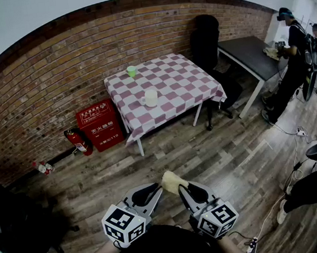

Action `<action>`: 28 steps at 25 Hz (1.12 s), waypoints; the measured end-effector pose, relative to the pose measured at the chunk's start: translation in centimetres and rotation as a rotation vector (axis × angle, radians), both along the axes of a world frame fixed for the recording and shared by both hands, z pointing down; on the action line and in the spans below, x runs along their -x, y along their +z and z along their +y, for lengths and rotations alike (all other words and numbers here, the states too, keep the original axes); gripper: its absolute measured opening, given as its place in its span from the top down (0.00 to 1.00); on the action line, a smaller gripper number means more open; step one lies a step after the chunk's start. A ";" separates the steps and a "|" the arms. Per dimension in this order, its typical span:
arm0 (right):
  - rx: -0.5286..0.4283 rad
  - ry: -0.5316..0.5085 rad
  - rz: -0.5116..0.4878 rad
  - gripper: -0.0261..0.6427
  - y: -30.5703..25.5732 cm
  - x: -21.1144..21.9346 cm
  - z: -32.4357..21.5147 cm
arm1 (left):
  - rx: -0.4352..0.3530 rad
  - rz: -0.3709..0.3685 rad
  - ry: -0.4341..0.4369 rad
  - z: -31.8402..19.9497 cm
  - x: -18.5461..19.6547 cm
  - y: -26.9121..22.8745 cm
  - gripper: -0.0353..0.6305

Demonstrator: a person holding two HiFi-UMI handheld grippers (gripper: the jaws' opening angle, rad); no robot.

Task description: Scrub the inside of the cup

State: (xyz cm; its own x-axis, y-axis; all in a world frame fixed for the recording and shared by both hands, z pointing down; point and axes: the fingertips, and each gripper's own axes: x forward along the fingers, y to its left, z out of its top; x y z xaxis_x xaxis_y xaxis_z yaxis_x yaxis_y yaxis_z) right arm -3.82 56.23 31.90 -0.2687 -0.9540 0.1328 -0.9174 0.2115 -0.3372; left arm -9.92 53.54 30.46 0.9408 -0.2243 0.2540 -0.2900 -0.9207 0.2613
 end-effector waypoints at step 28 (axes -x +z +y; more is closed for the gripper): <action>0.101 -0.016 -0.010 0.86 4.9 -3.7 -0.5 | 0.019 -0.068 0.046 -0.4 -4.3 3.8 0.85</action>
